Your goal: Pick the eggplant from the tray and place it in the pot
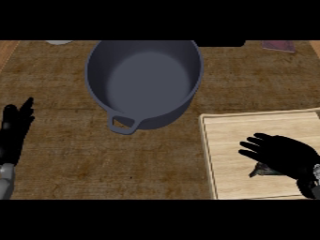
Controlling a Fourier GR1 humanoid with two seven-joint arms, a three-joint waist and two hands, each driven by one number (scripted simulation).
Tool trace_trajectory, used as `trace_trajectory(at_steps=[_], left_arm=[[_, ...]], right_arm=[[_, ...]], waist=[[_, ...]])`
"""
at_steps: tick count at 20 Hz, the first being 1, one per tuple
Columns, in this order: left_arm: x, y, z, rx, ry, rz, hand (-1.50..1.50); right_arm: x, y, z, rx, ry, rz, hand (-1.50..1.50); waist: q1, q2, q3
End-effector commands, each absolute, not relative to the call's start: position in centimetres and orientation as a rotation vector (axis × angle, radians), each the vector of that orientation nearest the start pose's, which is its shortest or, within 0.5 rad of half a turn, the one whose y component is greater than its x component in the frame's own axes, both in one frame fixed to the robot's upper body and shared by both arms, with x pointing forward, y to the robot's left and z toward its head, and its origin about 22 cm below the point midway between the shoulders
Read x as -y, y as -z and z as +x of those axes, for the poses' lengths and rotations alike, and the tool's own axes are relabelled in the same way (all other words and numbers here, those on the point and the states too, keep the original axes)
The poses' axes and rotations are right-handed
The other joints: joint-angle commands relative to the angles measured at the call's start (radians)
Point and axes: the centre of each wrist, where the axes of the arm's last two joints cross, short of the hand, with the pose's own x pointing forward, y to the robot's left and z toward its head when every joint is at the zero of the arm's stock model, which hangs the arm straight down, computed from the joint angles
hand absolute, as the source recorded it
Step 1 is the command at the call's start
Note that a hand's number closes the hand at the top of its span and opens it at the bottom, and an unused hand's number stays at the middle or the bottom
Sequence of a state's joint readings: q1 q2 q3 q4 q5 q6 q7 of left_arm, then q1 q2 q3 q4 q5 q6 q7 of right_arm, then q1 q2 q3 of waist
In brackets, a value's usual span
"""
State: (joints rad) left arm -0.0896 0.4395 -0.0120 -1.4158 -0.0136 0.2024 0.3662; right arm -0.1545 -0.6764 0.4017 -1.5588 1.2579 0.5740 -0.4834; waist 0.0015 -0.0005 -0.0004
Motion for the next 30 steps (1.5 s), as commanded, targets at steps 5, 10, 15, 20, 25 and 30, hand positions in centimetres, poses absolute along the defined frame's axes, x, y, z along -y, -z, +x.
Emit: trace_trajectory(at_steps=[5, 10, 15, 20, 25, 30], left_arm=[[-33.4, -3.4, 27.0, 1.165, 0.103, 0.526, 0.0], [-33.9, -0.8, 25.3, 1.147, 0.106, 0.511, 0.0], [-33.3, -3.5, 26.4, 1.153, 0.1, 0.515, 0.0], [-31.4, -1.1, 26.7, 1.167, 0.127, 0.535, 0.0], [-33.0, -2.1, 27.1, 1.163, 0.104, 0.529, 0.0], [-33.1, -2.0, 25.8, 1.154, 0.092, 0.542, 0.0]], right_arm=[[28.4, -3.1, 25.9, 0.883, -2.204, -0.395, -1.5], [29.6, -3.3, 26.3, 0.87, -2.204, -0.364, 1.5], [28.3, -2.0, 26.7, 1.066, -2.262, -0.393, 1.5], [28.3, -3.9, 27.8, 1.161, -2.28, -0.445, 1.5], [26.0, -4.3, 25.7, 1.31, -2.218, -0.485, 1.5], [31.1, -5.3, 28.0, 1.147, -1.611, -0.818, 1.5]], waist=[[-0.001, 0.001, 0.0], [0.001, 0.001, 0.0], [0.003, 0.001, 0.001], [-0.001, 0.001, 0.0], [-0.005, 0.0, 0.0], [-0.021, 0.0, 0.002]])
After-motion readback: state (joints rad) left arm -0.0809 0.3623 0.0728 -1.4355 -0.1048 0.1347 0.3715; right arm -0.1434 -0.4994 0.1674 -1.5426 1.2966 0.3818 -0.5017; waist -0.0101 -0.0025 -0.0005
